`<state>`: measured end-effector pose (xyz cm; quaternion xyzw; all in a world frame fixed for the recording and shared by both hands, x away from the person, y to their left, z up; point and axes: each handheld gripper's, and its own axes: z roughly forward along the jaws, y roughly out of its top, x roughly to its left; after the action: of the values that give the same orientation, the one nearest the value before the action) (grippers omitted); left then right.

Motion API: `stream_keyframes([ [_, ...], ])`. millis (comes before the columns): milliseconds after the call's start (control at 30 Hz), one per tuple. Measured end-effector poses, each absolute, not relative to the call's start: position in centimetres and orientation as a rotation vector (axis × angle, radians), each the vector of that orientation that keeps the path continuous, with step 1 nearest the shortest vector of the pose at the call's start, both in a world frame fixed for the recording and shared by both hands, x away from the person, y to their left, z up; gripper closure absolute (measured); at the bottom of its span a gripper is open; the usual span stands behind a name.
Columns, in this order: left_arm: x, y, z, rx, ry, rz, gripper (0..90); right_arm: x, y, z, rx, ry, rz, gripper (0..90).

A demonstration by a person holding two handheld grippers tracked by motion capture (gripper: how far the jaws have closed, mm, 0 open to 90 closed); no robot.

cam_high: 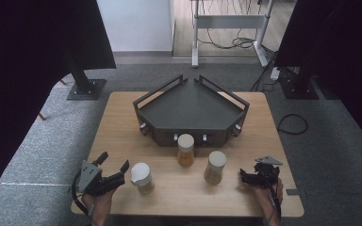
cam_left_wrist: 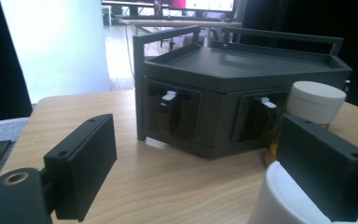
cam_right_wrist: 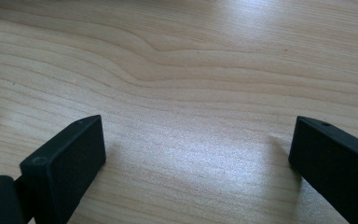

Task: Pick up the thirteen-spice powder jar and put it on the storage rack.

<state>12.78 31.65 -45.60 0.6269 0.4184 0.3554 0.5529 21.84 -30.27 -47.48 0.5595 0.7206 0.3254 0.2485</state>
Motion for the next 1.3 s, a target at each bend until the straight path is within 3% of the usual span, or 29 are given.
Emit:
stream_keyframes([
  [1300,13.1,28.6,-45.7,1.552,0.87,0.746,12.0,21.8,-30.3,-47.5,1.522,1.967,0.888,3.2],
])
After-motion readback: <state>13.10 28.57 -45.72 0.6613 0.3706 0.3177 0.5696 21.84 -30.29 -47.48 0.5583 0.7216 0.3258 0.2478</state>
